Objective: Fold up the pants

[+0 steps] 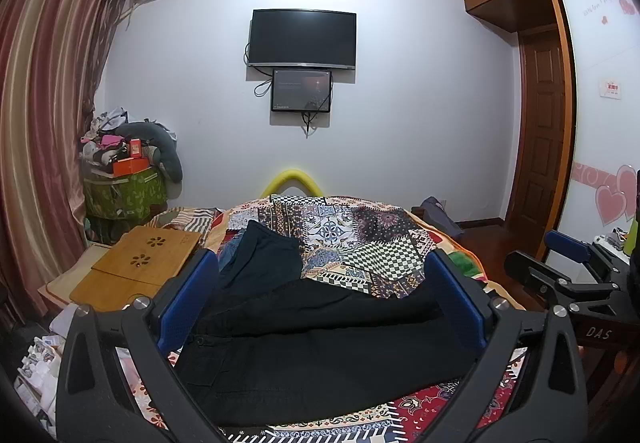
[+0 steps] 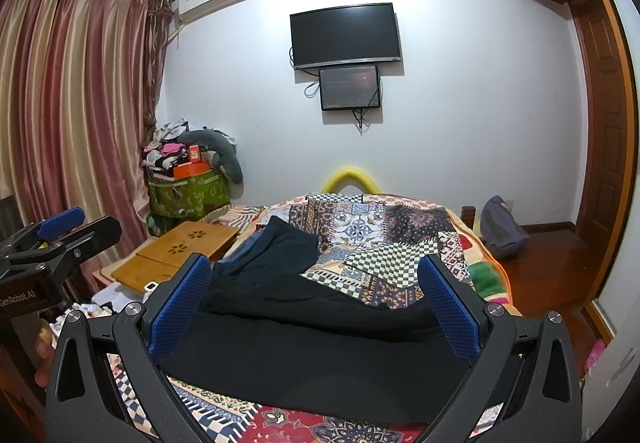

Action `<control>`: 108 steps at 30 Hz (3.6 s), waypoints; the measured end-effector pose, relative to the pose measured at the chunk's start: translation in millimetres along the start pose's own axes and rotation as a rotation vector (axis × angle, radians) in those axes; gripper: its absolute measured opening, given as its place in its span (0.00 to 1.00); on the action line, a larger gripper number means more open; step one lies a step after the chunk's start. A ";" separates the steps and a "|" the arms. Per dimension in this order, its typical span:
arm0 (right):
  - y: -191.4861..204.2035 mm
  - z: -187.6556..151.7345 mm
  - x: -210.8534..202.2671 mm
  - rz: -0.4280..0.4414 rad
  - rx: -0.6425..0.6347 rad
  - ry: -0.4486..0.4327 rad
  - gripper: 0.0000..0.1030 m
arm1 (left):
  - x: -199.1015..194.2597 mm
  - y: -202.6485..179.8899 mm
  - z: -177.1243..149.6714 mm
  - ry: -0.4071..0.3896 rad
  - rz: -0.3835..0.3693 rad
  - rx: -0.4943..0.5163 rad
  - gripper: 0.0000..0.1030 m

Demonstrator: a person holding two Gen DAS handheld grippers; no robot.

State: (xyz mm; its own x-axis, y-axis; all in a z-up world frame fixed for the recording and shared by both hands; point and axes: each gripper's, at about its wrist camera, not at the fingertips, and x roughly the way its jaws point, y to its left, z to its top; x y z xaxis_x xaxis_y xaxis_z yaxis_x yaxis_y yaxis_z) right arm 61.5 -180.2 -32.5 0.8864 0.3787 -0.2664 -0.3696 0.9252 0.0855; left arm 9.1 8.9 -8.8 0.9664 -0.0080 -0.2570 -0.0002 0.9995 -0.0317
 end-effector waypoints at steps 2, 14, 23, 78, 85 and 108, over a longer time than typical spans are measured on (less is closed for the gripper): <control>-0.4 -0.2 1.6 0.000 0.003 0.004 1.00 | 0.4 0.7 -0.5 0.001 0.002 0.000 1.00; 0.2 -8.6 28.1 -0.017 -0.001 0.053 1.00 | 47.1 17.0 3.1 0.056 -0.013 -0.002 1.00; -15.8 -18.5 92.4 -0.061 -0.059 0.140 1.00 | 153.9 69.6 2.4 0.232 0.033 -0.051 1.00; -70.6 -71.1 363.9 0.231 -0.151 0.667 0.04 | 394.7 248.9 -60.9 0.670 0.188 -0.161 0.08; -66.3 -11.4 326.6 0.193 -0.164 0.515 0.04 | 346.5 237.8 -26.0 0.590 0.159 -0.144 0.07; 2.2 -80.0 166.1 0.292 -0.214 0.595 0.05 | 195.3 255.9 -121.7 0.724 0.137 -0.268 0.03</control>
State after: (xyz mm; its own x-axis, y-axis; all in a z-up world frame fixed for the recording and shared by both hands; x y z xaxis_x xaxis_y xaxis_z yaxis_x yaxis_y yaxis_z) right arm 185.6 -117.1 -153.4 0.4613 0.4784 -0.7472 -0.6707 0.7394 0.0594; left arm 166.5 259.4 -184.7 0.5453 0.0049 -0.8382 -0.2587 0.9522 -0.1627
